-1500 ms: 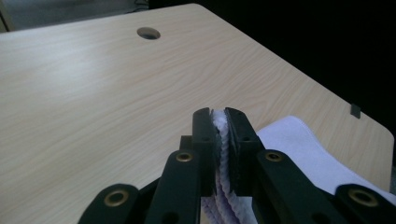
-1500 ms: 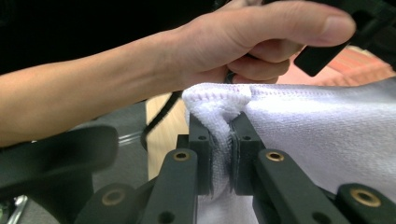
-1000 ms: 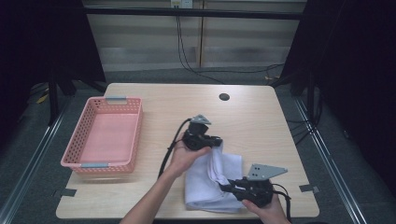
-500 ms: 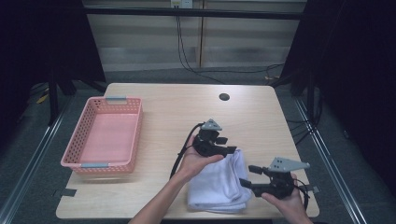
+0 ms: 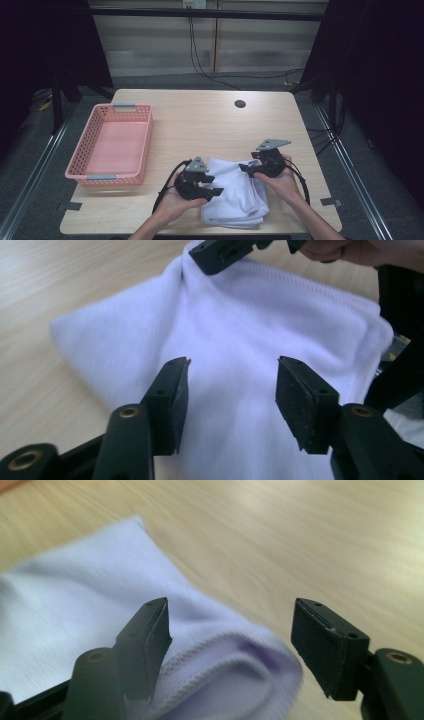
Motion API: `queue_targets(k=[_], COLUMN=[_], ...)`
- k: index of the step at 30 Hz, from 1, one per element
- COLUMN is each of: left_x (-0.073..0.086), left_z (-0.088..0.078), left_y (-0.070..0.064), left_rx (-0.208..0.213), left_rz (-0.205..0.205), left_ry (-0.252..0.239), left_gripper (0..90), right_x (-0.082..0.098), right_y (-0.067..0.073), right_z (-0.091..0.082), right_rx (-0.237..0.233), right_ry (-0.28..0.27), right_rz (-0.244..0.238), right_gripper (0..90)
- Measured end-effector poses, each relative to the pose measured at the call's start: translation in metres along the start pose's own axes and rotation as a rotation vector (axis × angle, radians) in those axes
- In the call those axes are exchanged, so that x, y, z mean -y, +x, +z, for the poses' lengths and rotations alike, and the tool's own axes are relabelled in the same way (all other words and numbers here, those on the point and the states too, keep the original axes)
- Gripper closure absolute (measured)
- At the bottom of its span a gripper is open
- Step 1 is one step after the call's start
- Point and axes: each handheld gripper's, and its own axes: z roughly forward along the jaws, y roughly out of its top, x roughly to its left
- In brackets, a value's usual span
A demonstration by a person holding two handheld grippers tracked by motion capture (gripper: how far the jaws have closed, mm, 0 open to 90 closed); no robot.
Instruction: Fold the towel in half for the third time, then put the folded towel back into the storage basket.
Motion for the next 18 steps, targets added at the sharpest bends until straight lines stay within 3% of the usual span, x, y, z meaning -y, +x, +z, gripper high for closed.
queue_targets(k=[3, 6, 9, 12, 15, 18], left_x=[0.016, 0.033, 0.044, 0.047, 0.049, 0.050], left_z=[-0.015, -0.016, -0.012, -0.006, 0.000, 0.004], left_y=[-0.002, -0.005, -0.010, -0.012, -0.012, -0.010], left_rx=[-0.014, -0.001, 0.023, 0.039, 0.028, 0.026], left_rz=[-0.028, -0.052, -0.070, -0.061, -0.047, -0.063], left_ry=[-0.004, 0.030, 0.071, 0.085, 0.113, 0.126], left_gripper=[41.2, 33.2, 27.8, 24.8, 23.6, 23.0], right_x=[0.018, 0.031, 0.031, 0.028, 0.026, 0.027], right_y=[-0.014, -0.024, -0.026, -0.027, -0.024, -0.024], right_z=[-0.002, -0.002, -0.001, 0.002, 0.006, 0.009], right_rx=[-0.012, -0.052, -0.070, -0.103, -0.117, -0.132], right_ry=[0.036, 0.039, 0.027, 0.020, 0.043, 0.061], right_rz=[0.024, 0.038, 0.048, 0.046, 0.031, 0.034], right_gripper=[33.7, 30.5, 27.2, 24.4, 22.2, 21.3])
